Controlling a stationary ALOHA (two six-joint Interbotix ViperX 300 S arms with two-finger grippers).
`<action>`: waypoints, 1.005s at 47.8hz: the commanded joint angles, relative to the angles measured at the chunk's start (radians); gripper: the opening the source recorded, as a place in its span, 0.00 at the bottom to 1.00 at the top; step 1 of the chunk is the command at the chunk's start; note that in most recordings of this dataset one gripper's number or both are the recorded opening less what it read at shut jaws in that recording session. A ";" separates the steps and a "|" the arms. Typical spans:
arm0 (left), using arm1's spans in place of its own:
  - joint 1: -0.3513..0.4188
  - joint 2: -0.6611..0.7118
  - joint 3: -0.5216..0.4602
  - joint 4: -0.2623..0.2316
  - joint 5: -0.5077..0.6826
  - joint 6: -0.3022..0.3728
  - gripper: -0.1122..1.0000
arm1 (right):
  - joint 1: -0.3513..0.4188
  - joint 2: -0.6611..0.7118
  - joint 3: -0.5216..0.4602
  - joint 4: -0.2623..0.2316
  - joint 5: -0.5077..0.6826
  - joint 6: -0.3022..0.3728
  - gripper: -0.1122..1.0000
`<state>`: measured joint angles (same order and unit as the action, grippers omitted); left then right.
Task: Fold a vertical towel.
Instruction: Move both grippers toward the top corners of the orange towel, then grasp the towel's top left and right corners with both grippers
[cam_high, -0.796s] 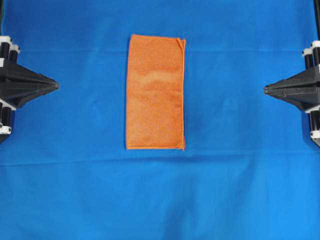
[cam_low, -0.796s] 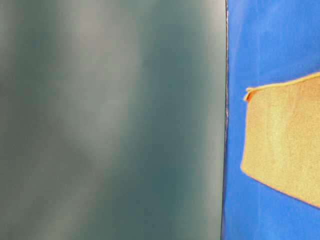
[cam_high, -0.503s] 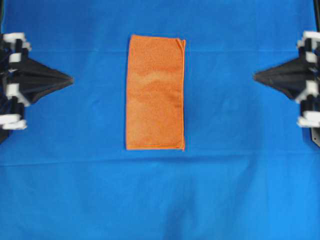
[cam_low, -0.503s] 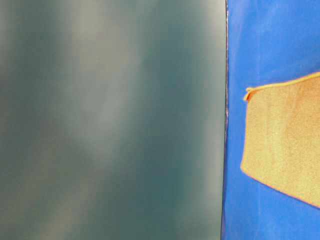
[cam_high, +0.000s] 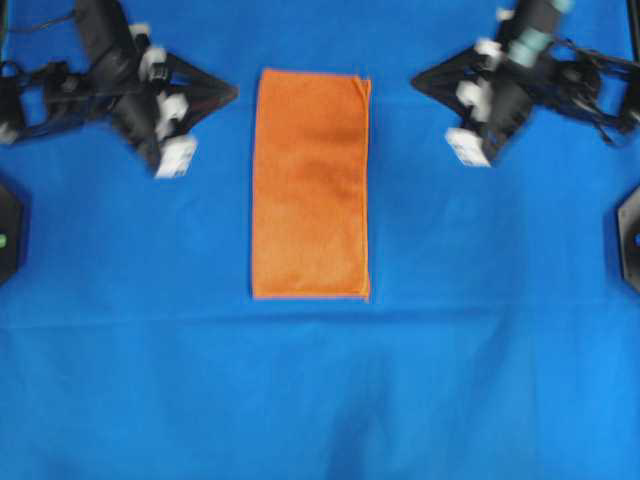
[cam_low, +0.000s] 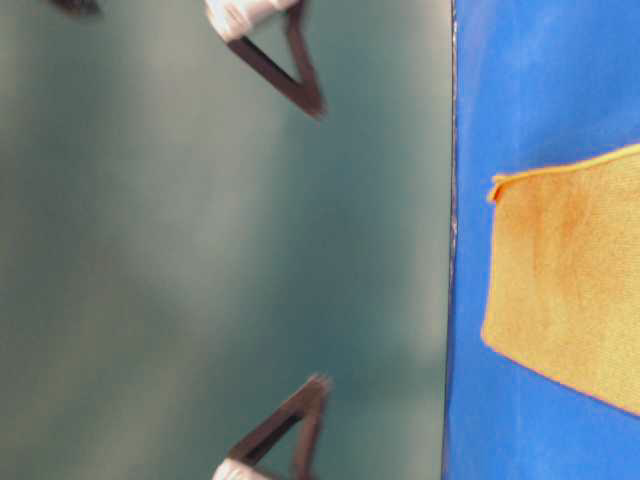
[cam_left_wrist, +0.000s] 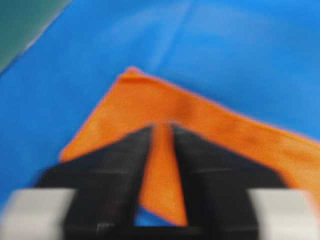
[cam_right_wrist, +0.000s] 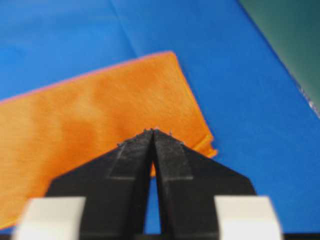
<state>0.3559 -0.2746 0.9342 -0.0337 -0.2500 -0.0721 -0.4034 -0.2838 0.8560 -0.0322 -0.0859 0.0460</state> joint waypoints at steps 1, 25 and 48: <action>0.031 0.067 -0.040 -0.002 -0.037 -0.002 0.35 | -0.034 0.100 -0.080 -0.017 -0.003 0.000 0.30; 0.130 0.434 -0.141 -0.002 -0.183 0.000 0.85 | -0.106 0.459 -0.245 -0.049 0.005 0.000 0.61; 0.149 0.598 -0.232 -0.002 -0.192 -0.003 0.82 | -0.107 0.557 -0.276 -0.049 0.014 0.002 0.58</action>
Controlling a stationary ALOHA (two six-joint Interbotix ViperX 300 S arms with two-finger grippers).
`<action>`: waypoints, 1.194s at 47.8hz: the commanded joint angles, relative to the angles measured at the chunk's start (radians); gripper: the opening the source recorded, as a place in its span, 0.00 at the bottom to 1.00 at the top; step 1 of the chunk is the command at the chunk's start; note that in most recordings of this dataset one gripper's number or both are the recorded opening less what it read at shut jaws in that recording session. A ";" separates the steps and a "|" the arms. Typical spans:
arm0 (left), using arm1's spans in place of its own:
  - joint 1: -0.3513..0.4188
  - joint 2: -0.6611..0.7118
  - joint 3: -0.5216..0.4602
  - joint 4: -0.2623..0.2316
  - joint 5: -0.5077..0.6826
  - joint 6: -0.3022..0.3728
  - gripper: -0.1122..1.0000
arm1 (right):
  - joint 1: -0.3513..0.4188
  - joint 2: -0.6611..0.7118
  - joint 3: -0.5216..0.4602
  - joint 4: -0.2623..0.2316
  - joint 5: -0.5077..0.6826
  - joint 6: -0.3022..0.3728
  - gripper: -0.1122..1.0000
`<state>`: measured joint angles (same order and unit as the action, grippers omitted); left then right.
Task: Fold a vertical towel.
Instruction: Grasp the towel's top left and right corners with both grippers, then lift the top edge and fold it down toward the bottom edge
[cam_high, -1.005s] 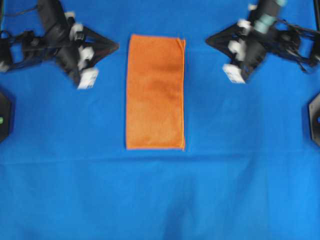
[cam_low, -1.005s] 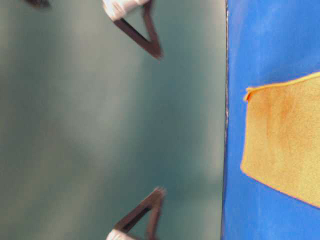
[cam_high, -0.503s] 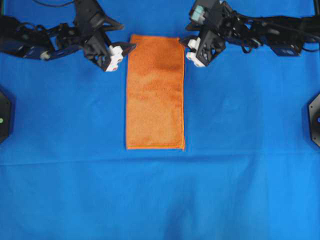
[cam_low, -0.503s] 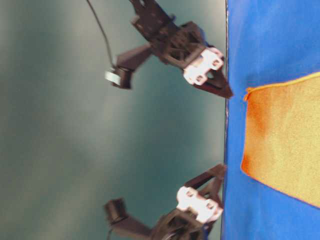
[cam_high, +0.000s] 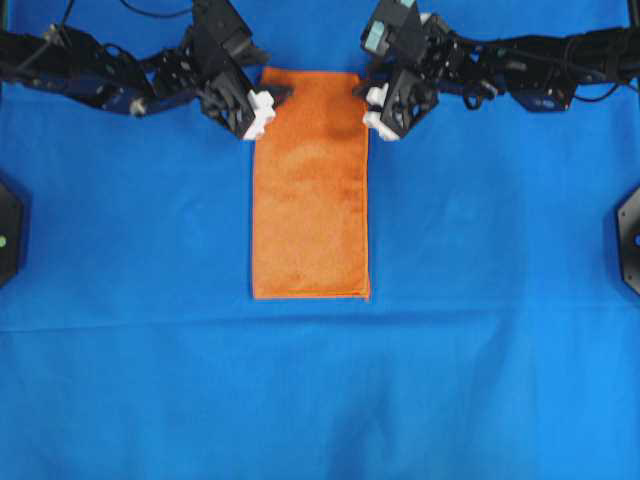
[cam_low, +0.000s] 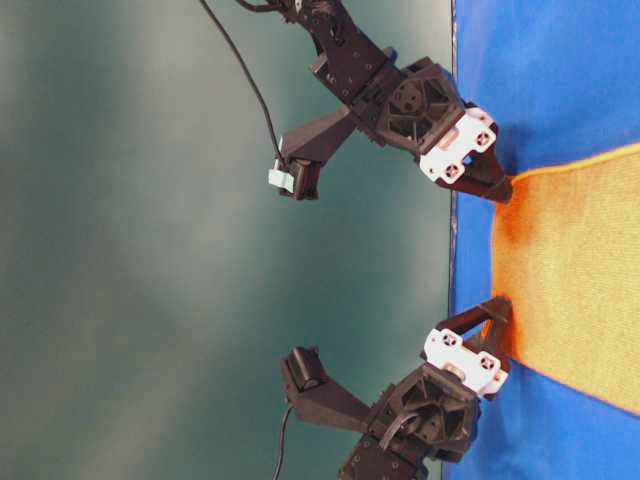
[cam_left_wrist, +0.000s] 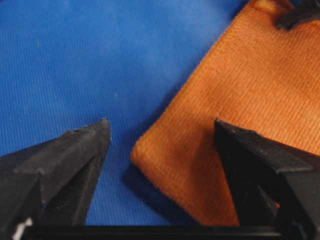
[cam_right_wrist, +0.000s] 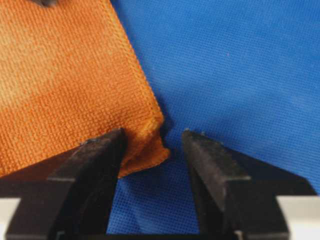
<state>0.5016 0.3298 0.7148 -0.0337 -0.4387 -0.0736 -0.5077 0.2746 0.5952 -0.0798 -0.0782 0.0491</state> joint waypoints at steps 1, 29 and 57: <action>0.003 -0.005 -0.012 -0.002 -0.003 0.000 0.81 | -0.003 0.000 -0.017 -0.002 0.009 -0.002 0.57; 0.003 -0.011 -0.014 0.002 0.009 0.023 0.12 | 0.015 -0.012 -0.009 -0.002 0.040 0.003 0.14; 0.041 -0.098 -0.100 0.002 0.149 0.094 0.12 | -0.040 -0.121 -0.003 -0.002 0.037 0.006 0.14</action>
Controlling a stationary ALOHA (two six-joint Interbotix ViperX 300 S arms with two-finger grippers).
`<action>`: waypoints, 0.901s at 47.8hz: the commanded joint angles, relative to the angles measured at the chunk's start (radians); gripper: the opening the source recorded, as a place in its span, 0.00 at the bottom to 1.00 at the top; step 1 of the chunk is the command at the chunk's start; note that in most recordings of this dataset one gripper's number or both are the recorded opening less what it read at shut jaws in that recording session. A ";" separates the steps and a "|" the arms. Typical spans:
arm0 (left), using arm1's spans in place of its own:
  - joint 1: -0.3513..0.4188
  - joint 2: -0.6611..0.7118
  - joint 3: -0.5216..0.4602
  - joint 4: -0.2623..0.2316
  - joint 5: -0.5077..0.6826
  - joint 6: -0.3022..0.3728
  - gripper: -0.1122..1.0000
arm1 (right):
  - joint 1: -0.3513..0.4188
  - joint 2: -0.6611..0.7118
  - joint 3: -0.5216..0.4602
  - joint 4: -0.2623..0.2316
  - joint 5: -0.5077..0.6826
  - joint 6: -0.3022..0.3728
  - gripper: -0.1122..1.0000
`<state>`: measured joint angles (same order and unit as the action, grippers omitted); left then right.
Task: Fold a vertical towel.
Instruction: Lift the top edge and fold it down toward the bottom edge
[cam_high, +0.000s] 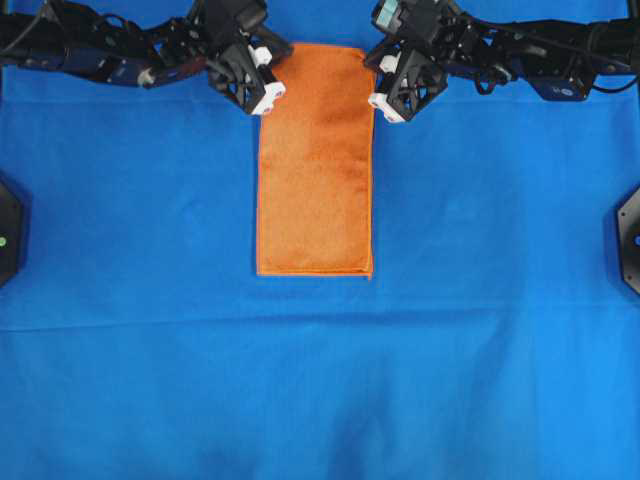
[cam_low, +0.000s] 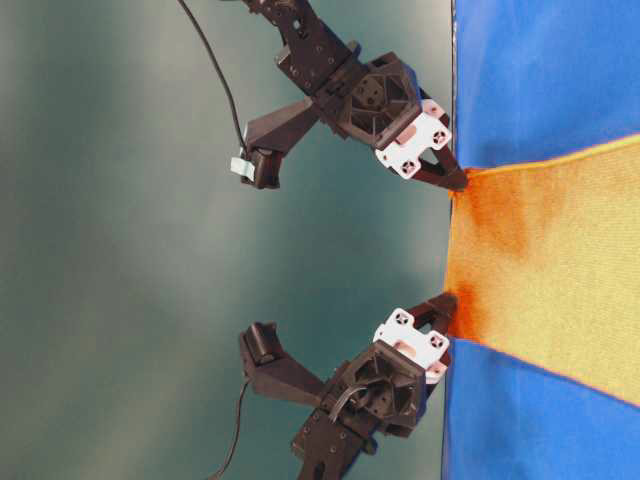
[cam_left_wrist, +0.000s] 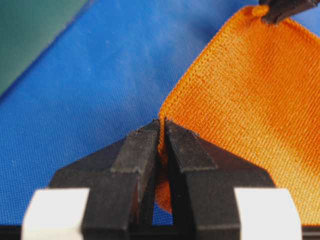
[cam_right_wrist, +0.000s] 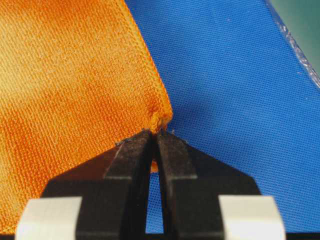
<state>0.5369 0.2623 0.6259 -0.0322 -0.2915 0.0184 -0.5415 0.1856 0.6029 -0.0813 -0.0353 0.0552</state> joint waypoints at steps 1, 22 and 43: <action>0.006 -0.032 -0.009 0.000 0.003 0.002 0.12 | -0.008 -0.032 -0.011 0.000 -0.006 0.000 0.14; -0.074 -0.229 0.052 0.000 0.095 0.003 0.12 | 0.044 -0.183 0.011 0.000 0.017 0.002 0.14; -0.267 -0.379 0.178 0.000 0.158 -0.014 0.12 | 0.245 -0.339 0.132 0.002 0.066 0.006 0.14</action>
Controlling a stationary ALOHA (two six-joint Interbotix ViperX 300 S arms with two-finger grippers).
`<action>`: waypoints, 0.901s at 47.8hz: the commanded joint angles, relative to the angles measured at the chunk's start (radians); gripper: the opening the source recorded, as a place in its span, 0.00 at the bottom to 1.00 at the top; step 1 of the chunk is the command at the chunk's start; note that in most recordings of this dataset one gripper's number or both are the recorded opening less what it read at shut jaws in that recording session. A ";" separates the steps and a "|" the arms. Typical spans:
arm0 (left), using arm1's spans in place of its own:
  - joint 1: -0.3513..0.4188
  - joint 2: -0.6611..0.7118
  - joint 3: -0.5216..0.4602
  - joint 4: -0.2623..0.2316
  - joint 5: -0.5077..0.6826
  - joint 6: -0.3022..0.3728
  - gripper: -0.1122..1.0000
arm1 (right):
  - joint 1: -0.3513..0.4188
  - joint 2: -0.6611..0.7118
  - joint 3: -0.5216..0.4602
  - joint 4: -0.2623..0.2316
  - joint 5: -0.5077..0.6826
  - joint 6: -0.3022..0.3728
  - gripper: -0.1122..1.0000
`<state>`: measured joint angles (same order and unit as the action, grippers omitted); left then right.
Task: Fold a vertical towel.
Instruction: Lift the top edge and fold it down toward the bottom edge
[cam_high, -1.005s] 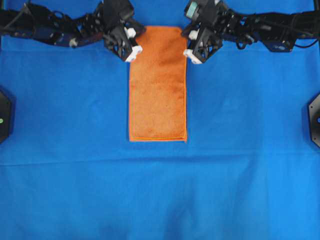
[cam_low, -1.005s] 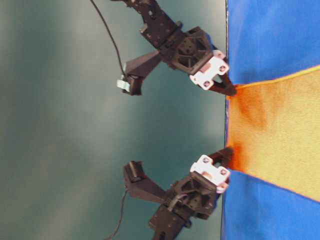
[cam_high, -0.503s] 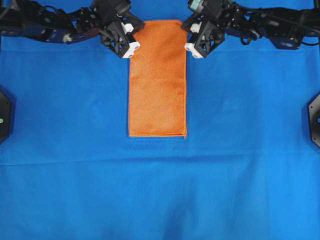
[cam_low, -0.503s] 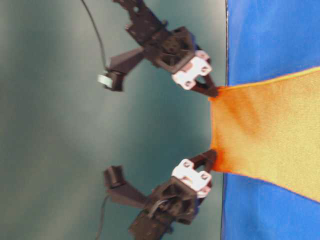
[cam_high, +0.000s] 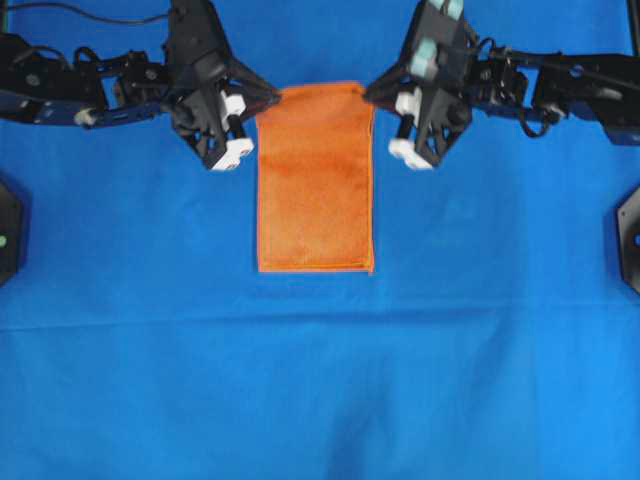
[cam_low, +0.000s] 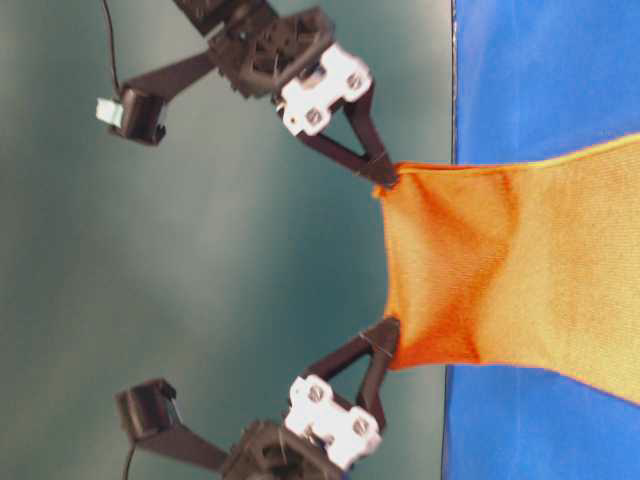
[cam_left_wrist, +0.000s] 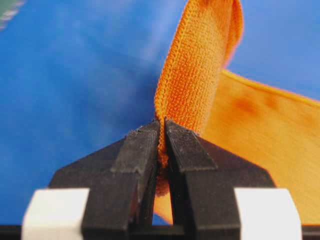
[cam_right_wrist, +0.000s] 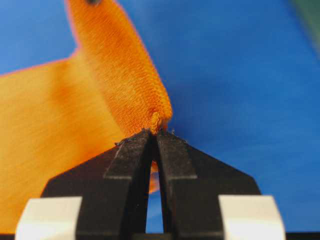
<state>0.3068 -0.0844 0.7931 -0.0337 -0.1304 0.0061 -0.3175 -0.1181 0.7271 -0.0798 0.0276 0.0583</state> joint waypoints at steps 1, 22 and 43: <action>-0.049 -0.034 0.017 0.002 -0.003 -0.002 0.12 | 0.034 -0.040 0.014 0.000 0.005 0.003 0.14; -0.244 0.040 0.060 0.002 -0.021 -0.075 0.12 | 0.206 -0.018 0.060 0.008 0.040 0.052 0.14; -0.311 0.158 0.043 0.002 -0.061 -0.104 0.12 | 0.255 0.097 0.064 0.011 -0.037 0.115 0.14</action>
<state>0.0138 0.0782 0.8406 -0.0337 -0.1902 -0.0966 -0.0660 -0.0153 0.7946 -0.0706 -0.0061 0.1718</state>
